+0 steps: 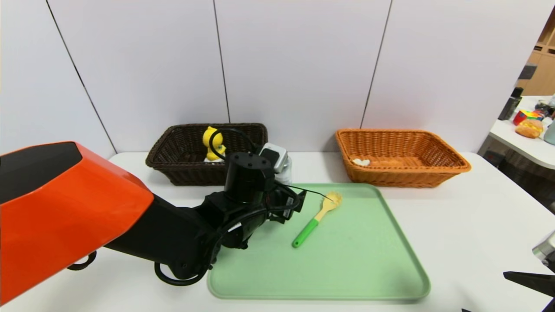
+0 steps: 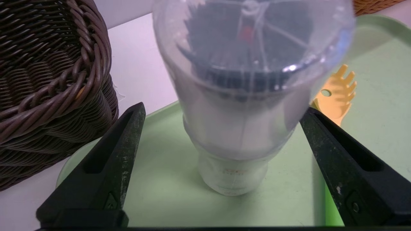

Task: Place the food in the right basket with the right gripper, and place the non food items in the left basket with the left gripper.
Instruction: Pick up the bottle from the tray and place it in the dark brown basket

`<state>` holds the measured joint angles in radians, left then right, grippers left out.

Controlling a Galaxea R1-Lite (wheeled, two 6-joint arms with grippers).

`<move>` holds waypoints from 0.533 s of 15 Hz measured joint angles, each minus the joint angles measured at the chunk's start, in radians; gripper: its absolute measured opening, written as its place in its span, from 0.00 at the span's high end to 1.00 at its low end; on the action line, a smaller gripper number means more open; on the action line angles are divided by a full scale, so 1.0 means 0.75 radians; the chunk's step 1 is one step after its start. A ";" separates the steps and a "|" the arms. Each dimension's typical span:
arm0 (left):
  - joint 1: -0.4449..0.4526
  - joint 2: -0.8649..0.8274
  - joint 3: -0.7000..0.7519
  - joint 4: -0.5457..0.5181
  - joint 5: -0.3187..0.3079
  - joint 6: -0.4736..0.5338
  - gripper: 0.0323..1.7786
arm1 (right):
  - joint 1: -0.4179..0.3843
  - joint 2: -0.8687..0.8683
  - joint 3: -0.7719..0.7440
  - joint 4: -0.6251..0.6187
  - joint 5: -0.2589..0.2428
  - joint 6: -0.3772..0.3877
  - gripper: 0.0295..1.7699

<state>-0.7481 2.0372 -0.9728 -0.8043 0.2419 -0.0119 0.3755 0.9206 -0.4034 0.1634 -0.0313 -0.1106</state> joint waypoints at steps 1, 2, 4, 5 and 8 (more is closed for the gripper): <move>0.001 0.006 -0.007 -0.001 0.000 0.000 0.05 | 0.000 0.001 0.000 0.000 0.000 0.000 0.04; 0.001 0.012 -0.015 -0.001 -0.001 0.000 0.05 | 0.000 0.001 0.000 0.000 0.001 0.000 0.04; 0.001 0.022 -0.029 -0.001 0.000 0.001 0.05 | 0.000 0.001 -0.001 0.000 0.001 -0.001 0.04; 0.001 0.025 -0.034 0.000 0.000 0.001 0.05 | 0.000 0.001 -0.001 0.000 0.001 0.000 0.04; 0.001 0.032 -0.041 -0.001 0.002 0.001 0.20 | 0.000 0.001 0.000 0.001 0.001 0.000 0.04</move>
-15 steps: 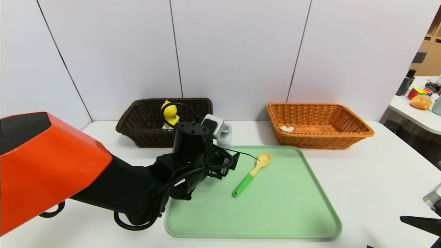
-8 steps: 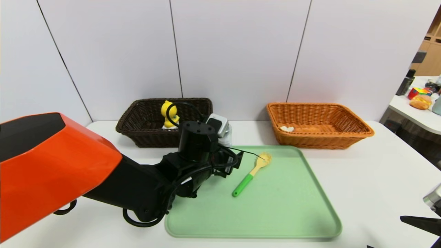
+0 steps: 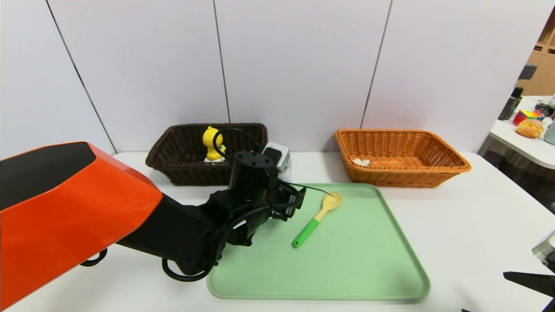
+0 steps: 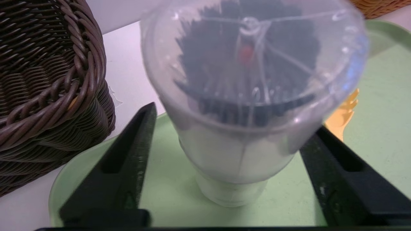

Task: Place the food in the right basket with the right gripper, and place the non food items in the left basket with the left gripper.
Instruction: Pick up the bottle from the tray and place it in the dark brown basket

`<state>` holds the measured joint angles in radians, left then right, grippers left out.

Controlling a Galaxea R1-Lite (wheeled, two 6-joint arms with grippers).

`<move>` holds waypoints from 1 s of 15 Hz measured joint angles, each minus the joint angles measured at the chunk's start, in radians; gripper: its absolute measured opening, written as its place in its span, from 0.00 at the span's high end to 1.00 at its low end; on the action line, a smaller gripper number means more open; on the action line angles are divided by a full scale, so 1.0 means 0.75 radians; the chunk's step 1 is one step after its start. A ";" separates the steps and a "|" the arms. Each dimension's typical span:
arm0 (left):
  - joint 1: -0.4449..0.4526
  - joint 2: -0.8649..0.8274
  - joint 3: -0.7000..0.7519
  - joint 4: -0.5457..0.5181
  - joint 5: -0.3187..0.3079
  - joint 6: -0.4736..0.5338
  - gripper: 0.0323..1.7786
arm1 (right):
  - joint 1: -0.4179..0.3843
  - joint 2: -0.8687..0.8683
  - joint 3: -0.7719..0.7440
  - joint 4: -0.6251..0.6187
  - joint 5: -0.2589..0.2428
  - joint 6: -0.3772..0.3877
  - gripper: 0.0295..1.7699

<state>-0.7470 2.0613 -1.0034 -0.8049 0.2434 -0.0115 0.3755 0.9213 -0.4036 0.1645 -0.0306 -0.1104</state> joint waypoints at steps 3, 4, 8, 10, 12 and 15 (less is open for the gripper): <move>0.001 -0.001 0.003 -0.005 0.002 0.000 0.44 | 0.000 0.000 0.005 -0.001 0.000 0.000 0.04; 0.001 -0.003 0.005 -0.004 0.004 -0.002 0.50 | 0.000 0.000 0.005 -0.001 0.003 0.000 0.04; 0.000 -0.018 0.012 -0.003 0.004 -0.003 0.71 | 0.000 0.000 0.008 -0.002 0.003 0.000 0.04; -0.001 -0.026 0.016 -0.004 0.005 -0.003 0.71 | 0.000 0.000 0.008 -0.002 0.002 0.000 0.04; -0.001 -0.036 0.026 -0.005 0.004 -0.005 0.71 | 0.000 0.000 0.010 -0.001 0.003 -0.001 0.04; -0.003 -0.062 0.038 -0.005 0.005 -0.002 0.71 | 0.000 0.001 0.010 -0.001 0.003 -0.001 0.04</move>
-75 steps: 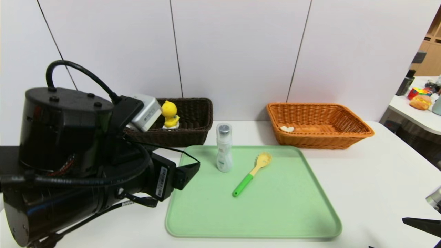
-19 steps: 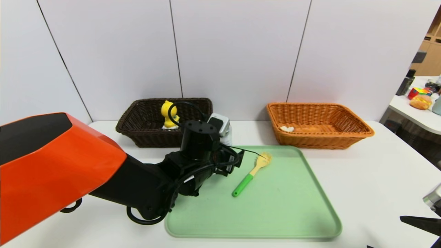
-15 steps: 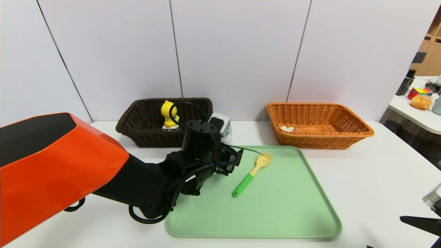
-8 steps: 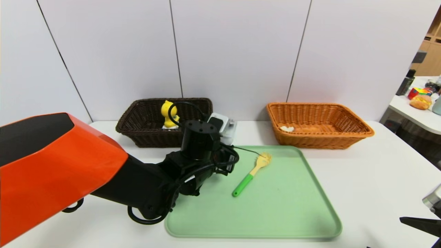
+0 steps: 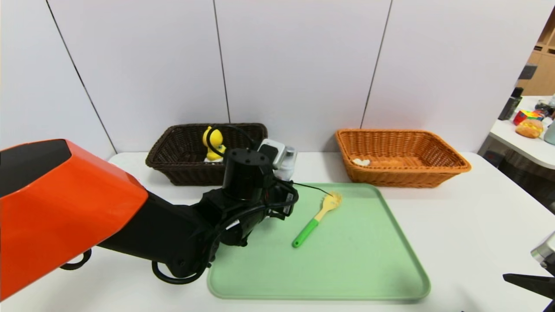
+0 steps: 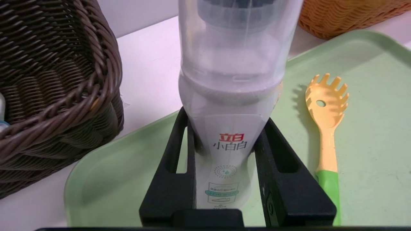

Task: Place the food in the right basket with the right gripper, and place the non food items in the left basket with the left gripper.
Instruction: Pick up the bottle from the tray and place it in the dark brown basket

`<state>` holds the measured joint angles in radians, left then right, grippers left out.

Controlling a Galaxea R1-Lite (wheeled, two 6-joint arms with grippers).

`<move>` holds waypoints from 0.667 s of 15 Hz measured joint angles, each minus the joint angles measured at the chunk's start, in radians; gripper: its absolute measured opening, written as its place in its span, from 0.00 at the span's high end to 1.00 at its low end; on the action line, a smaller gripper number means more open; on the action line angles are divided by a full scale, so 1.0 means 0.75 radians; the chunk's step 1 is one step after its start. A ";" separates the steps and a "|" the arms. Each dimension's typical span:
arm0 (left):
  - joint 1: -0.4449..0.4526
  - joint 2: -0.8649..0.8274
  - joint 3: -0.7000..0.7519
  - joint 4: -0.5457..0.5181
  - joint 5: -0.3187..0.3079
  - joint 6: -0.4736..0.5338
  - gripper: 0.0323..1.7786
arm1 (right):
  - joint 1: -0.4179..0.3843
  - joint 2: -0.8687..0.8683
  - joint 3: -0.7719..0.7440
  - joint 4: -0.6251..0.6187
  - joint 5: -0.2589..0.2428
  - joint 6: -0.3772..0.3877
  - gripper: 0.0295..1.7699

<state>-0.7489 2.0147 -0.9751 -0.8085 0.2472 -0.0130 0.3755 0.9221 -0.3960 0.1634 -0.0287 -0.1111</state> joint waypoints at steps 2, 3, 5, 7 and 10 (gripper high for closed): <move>-0.001 -0.032 0.001 0.004 0.001 0.005 0.71 | 0.000 0.000 0.000 0.000 0.000 0.000 0.04; -0.005 -0.056 0.002 0.009 0.005 0.009 0.71 | 0.000 0.000 0.000 0.000 -0.001 -0.001 0.04; -0.014 -0.113 0.004 0.019 0.020 0.024 0.71 | 0.000 0.001 0.000 -0.001 0.000 -0.006 0.04; -0.019 -0.178 0.008 0.039 0.028 0.054 0.71 | 0.000 0.002 0.000 0.000 0.001 -0.010 0.04; -0.020 -0.294 0.001 0.125 0.030 0.079 0.71 | 0.000 0.003 -0.001 -0.001 0.001 -0.011 0.04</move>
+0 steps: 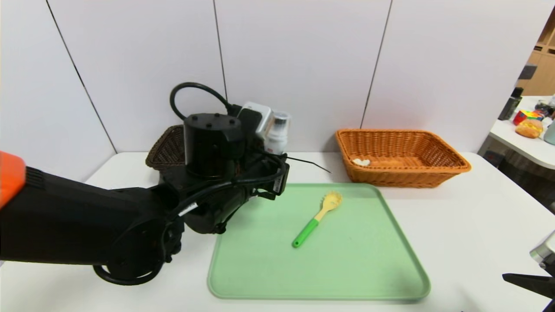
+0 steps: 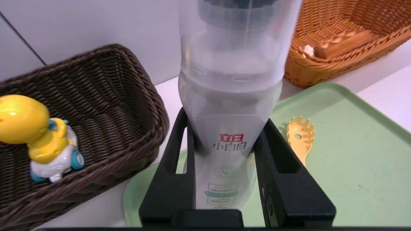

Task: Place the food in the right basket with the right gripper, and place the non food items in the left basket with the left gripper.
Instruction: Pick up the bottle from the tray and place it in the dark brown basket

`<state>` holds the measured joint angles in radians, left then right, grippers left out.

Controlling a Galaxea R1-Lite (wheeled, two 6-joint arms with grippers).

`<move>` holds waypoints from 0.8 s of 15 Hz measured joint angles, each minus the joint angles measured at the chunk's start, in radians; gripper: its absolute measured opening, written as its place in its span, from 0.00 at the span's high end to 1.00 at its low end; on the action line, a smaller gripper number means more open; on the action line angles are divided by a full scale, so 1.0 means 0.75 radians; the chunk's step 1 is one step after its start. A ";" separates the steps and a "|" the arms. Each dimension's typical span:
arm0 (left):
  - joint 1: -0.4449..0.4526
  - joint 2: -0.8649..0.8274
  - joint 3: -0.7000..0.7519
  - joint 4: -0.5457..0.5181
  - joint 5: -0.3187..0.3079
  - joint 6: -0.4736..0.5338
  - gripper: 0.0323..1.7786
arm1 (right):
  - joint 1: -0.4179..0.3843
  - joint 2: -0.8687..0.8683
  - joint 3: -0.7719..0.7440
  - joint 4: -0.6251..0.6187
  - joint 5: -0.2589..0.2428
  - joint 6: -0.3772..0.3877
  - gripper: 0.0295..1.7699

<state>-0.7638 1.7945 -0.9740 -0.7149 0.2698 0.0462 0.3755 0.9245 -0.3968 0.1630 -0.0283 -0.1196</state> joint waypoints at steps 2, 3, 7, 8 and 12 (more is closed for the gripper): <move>0.019 -0.059 -0.005 0.036 0.000 0.032 0.71 | 0.000 0.000 0.000 0.001 0.001 0.001 0.04; 0.038 -0.080 -0.010 0.037 0.000 0.052 0.71 | 0.000 0.000 0.000 0.000 0.001 0.001 0.04; 0.156 -0.113 -0.100 0.106 -0.010 0.061 0.71 | 0.003 -0.001 0.001 0.001 0.000 0.002 0.04; 0.192 -0.110 -0.129 0.130 -0.014 0.062 0.71 | 0.003 -0.001 0.002 0.001 -0.001 0.002 0.04; 0.295 -0.037 -0.239 0.150 -0.018 0.063 0.71 | 0.013 -0.001 -0.001 0.001 -0.004 0.002 0.04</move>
<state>-0.5426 1.7670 -1.1532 -0.6021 0.2564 0.0936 0.3853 0.9240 -0.3972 0.1634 -0.0311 -0.1183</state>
